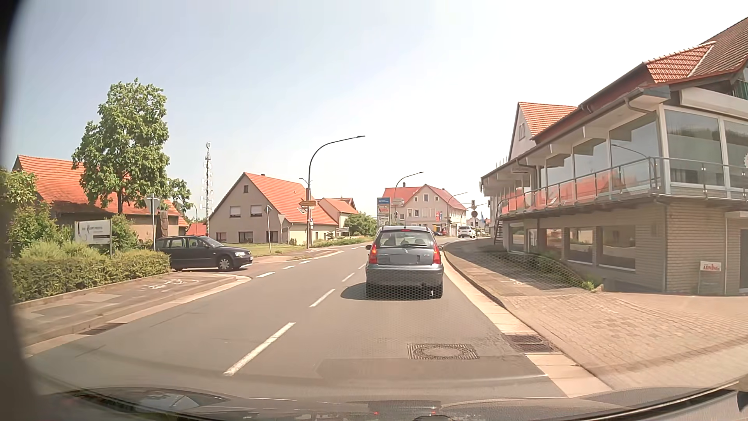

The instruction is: Follow the waypoints while adhering to traffic rules and regulations

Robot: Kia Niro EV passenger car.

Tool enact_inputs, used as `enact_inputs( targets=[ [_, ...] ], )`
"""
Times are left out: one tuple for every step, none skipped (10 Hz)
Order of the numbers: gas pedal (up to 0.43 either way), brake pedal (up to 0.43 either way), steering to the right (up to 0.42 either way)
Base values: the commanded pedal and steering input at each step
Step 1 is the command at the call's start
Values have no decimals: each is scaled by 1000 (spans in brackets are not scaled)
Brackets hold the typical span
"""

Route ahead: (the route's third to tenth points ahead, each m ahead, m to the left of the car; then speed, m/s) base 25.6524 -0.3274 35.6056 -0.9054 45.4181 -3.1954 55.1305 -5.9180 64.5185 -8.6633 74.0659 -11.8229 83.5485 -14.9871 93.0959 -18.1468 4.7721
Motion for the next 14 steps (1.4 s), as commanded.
enact_inputs(
  targets=[
    [0, 323, 9],
    [0, 317, 9],
    [0, 323, 9],
    [0, 323, 9],
    [0, 323, 9],
    [0, 317, 9],
    [0, 311, 9],
    [0, 293, 9],
    [0, 268, 9],
    [0, 262, 9],
    [0, 262, 9],
    [0, 250, 9],
    [0, 238, 9],
    [0, 232, 9]
  ],
)
